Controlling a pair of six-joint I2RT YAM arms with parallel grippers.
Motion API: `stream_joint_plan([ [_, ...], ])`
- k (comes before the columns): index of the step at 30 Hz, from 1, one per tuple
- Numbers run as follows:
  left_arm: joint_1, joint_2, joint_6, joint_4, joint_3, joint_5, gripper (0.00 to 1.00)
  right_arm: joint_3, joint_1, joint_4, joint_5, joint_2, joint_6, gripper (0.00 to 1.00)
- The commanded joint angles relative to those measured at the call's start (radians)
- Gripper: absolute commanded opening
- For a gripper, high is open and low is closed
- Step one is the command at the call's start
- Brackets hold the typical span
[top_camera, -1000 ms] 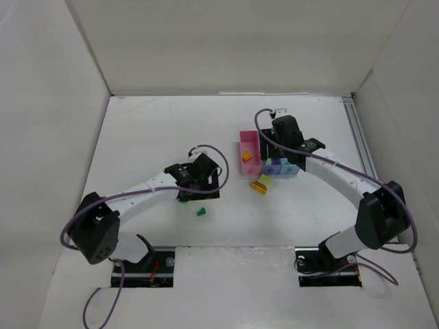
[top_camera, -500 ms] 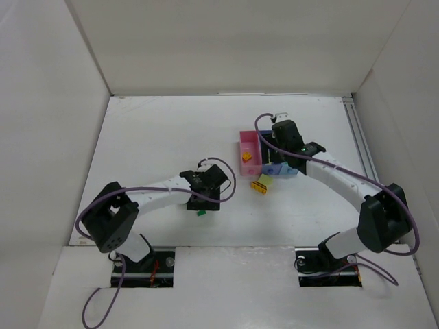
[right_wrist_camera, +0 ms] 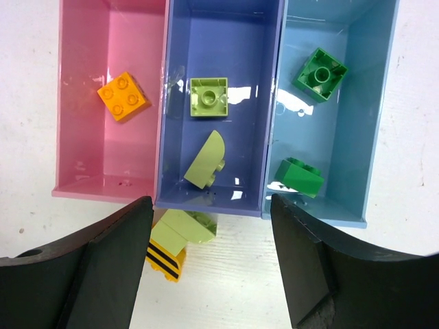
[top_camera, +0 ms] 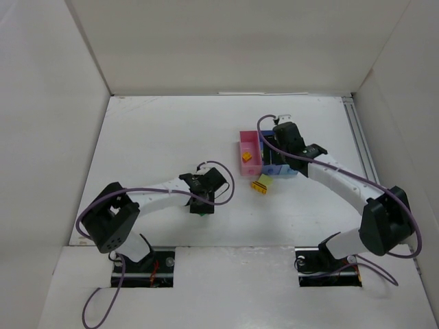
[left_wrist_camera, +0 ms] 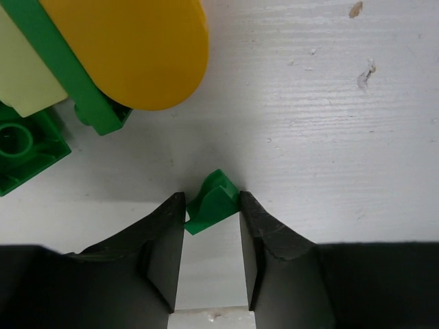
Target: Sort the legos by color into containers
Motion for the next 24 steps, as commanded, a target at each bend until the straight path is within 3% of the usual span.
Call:
stream_joint_plan([
  [1,-0.007,0.012,0.003,0.033,-0.022,0.043,0.28,-0.001,0.012,0.015,0.03,-0.039,0.018,0.75],
  [9,-0.016,0.071,0.038,-0.003,0.059,0.025,0.13,-0.001,0.012,-0.022,0.077,-0.049,0.085,0.75],
  [10,-0.027,0.071,0.048,-0.003,0.059,0.025,0.07,-0.001,-0.002,-0.022,0.086,-0.049,0.096,0.75],
  [20,-0.027,0.03,0.084,-0.034,0.249,-0.019,0.07,-0.01,-0.103,-0.06,0.056,-0.177,0.106,0.75],
  [24,-0.027,0.114,0.144,0.07,0.408,-0.042,0.07,-0.021,-0.186,-0.121,0.103,-0.237,0.164,0.76],
])
